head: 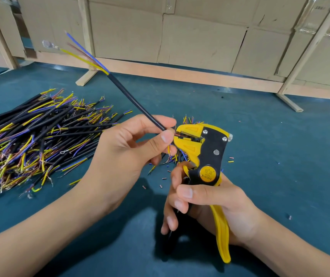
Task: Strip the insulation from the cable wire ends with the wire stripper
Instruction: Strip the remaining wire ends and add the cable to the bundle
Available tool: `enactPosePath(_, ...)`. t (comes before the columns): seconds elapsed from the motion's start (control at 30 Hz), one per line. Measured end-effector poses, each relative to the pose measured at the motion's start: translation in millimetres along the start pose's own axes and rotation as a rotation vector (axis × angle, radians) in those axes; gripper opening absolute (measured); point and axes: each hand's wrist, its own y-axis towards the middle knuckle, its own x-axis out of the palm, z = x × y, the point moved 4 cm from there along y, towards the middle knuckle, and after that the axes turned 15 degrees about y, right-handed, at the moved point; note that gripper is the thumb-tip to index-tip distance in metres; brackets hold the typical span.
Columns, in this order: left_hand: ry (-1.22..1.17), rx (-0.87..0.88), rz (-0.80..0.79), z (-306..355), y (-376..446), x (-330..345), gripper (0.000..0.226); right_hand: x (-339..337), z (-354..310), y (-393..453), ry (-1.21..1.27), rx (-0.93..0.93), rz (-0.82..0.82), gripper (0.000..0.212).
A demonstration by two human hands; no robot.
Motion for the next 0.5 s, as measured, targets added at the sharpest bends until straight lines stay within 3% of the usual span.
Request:
enactPosePath(0.17,-0.032,-0.021,-0.034,1.0,-0.2,0.3,0.017,0.6,-0.1,0.3,-0.017,0.016,0.004,0.013)
enactPosePath(0.5,-0.136,-0.1,-0.062,2.8,-2.9,5.0,0.022,-0.1,-0.5,0.4,-0.022,0.017,-0.02,0.023)
